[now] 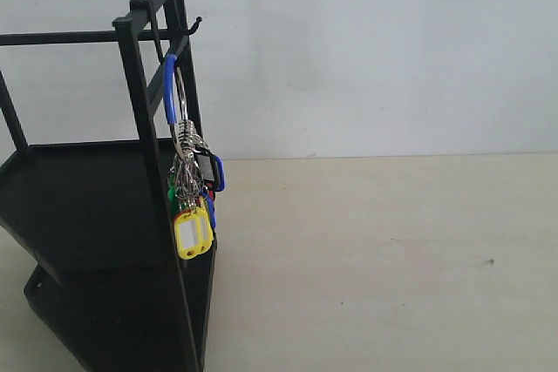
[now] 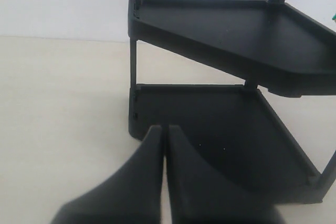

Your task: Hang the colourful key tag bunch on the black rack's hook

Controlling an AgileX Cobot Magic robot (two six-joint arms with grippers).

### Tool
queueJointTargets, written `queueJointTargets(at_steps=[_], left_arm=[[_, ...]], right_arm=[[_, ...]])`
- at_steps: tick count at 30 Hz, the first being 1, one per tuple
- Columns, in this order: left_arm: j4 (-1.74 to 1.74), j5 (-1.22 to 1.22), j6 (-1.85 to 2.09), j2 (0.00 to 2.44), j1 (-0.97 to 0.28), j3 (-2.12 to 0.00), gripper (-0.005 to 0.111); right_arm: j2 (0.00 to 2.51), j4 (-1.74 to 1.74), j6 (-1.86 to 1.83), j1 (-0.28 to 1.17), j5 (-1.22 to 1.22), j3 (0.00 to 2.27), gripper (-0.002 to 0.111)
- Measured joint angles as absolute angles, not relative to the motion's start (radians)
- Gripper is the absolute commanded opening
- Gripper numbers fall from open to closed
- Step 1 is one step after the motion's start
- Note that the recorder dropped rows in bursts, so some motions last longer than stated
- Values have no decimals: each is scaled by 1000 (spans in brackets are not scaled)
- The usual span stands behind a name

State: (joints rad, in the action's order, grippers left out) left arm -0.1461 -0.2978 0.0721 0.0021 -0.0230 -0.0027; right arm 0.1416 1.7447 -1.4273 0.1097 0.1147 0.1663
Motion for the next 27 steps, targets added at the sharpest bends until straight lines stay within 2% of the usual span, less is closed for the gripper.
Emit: queueJointTargets(at_steps=[7,12,18,22,27], left_arm=[[-146,-298,72,2,-23,-3,4],[-146,-298,72,2,-23,-3,4],[-146,-298,72,2,-23,-3,4],[-146,-298,72,2,-23,-3,4],[-146,-298,72,2,-23,-3,4]], right_arm=[[142,1747,-1407,110,-131,166,0],[142,1658,-1360,110,-153,150,0],[142,1138,-914,110,-115,96,0],[118,679,-436,97,-51,41,0],[39,354,-127,91,-39,5,0]])
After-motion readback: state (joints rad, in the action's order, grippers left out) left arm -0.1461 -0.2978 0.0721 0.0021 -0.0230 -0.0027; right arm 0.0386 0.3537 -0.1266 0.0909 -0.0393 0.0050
